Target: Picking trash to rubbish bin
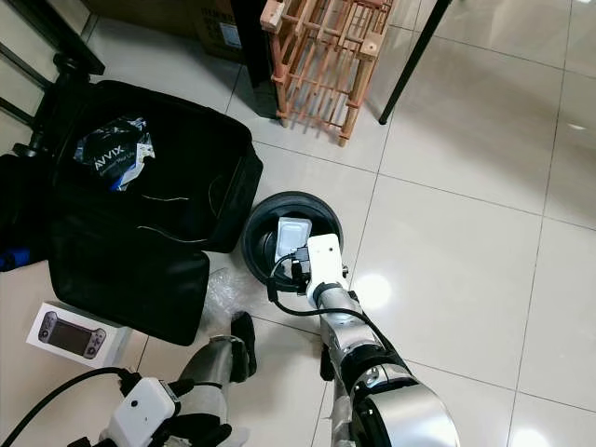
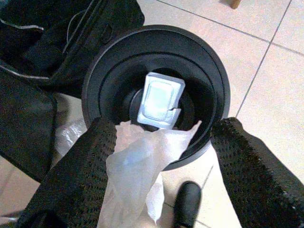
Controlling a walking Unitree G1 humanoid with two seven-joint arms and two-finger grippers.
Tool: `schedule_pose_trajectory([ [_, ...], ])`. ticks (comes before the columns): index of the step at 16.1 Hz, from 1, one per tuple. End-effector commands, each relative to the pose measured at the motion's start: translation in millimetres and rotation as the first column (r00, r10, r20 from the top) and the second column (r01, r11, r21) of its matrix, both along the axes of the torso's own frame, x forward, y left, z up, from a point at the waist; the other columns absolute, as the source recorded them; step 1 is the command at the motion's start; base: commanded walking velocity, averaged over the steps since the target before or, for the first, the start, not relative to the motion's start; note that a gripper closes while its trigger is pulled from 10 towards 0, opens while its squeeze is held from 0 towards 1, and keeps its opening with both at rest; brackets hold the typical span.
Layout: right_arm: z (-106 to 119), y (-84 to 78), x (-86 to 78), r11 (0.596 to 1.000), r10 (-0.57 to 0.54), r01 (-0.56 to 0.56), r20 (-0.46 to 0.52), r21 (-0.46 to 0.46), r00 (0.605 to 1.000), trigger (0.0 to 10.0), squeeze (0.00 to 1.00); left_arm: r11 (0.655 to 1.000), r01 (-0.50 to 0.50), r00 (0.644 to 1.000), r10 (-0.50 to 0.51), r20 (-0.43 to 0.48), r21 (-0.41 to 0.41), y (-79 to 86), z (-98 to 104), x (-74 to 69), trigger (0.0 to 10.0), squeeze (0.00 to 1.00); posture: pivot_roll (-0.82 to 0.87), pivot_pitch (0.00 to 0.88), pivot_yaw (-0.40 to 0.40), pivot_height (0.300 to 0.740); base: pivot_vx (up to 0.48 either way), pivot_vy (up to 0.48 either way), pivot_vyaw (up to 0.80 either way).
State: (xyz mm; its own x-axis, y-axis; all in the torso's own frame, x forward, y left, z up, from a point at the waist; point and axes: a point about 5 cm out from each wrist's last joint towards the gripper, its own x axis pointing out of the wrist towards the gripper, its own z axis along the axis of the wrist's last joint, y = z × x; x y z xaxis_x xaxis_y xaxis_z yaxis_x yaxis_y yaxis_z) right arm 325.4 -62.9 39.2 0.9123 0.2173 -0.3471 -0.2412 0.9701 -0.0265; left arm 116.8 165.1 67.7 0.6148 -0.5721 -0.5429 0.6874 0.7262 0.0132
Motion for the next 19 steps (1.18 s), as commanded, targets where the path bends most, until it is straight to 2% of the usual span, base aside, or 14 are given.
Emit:
schedule_pose_trajectory([
  [1, -20.6, -3.7, -15.4, 0.997, -0.006, 0.001, -0.063, -0.079, 0.998, 10.0, 0.0, 1.0, -0.004, 0.998, 0.004, -0.059, 0.001, 0.4, -6.0, -12.1, 10.0, 0.0, 0.27, 0.646, 0.012, 0.74, 0.0, 0.0, 0.0],
  [4, -22.4, -9.1, -16.3, 0.987, -0.02, 0.013, -0.042, -0.159, 0.999, 10.0, 0.0, 1.0, -0.002, 0.999, 0.002, -0.054, -0.005, -1.3, 0.1, -13.3, 10.0, 0.0, 0.27, 0.647, 0.011, 0.74, 0.0, 0.0, 0.0],
  [5, -24.0, -15.0, -15.9, 0.989, -0.061, 0.052, -0.062, -0.136, 0.996, 10.0, 0.0, 1.0, 0.001, 0.999, -0.002, -0.054, -0.006, -2.1, 1.8, -14.7, 10.0, 0.0, 0.27, 0.647, 0.014, 0.74, 0.0, 0.0, 0.0],
  [7, -27.0, -13.0, -19.2, 0.99, -0.024, 0.014, -0.071, -0.142, 0.997, 10.0, 0.0, 1.0, 0.009, 0.999, -0.009, -0.051, -0.01, -8.2, 5.8, -18.9, 10.0, 0.0, 0.27, 0.644, 0.016, 0.74, 0.0, 0.0, 0.0],
  [8, -27.0, -16.0, -19.0, 0.993, -0.04, 0.031, -0.07, -0.118, 0.997, 10.0, 0.0, 1.0, 0.012, 0.999, -0.012, -0.048, -0.013, -10.8, 7.3, -21.9, 10.0, 0.0, 0.26, 0.631, 0.014, 0.74, 0.0, 0.0, 0.0],
  [11, -22.1, -29.7, -14.0, 0.992, -0.075, 0.072, -0.027, -0.102, 0.997, 10.0, 0.0, 1.0, 0.012, 1.0, -0.013, -0.025, -0.023, -24.5, -9.9, -11.9, 10.0, 0.0, 0.23, 0.577, 0.001, 0.74, 0.0, 0.0, 0.0],
  [12, -19.2, -34.7, -12.4, 0.991, -0.09, 0.09, 0.0, -0.095, 0.996, 10.0, 0.0, 1.0, 0.004, 1.0, -0.004, -0.012, -0.029, -26.2, -18.6, -0.2, 10.0, 0.0, 0.22, 0.545, 0.001, 0.74, 0.0, 0.0, 0.0],
  [13, -18.4, -38.9, -12.2, 0.99, -0.107, 0.108, 0.015, -0.089, 0.994, 10.0, 0.0, 1.0, -0.004, 1.0, 0.004, -0.007, -0.028, -19.0, -25.9, 10.8, 10.0, 0.0, 0.21, 0.523, 0.002, 0.74, 0.0, 0.0, 0.0],
  [14, -18.9, -41.6, -13.8, 0.99, -0.117, 0.119, 0.027, -0.077, 0.993, 10.0, 0.0, 1.0, -0.013, 1.0, 0.013, 0.004, -0.025, -9.4, -31.8, 25.4, 10.0, 0.0, 0.2, 0.477, 0.004, 0.74, 0.0, 0.0, 0.0],
  [15, -19.9, -44.3, -16.7, 0.99, -0.124, 0.127, 0.042, -0.068, 0.991, 10.0, 0.0, 0.999, -0.02, 0.999, 0.02, 0.027, -0.025, -5.2, -39.2, 45.9, 10.0, 0.0, 0.18, 0.428, 0.009, 0.74, 0.0, 0.0, 0.0],
  [19, -11.1, -61.3, -22.6, 0.982, -0.177, 0.184, 0.141, -0.041, 0.974, 10.0, 0.0, 0.999, -0.026, 0.991, 0.03, 0.132, -0.038, -11.4, -35.8, 77.8, 10.0, 0.0, 0.13, 0.303, 0.029, 0.74, 0.0, 0.0, 0.0],
])
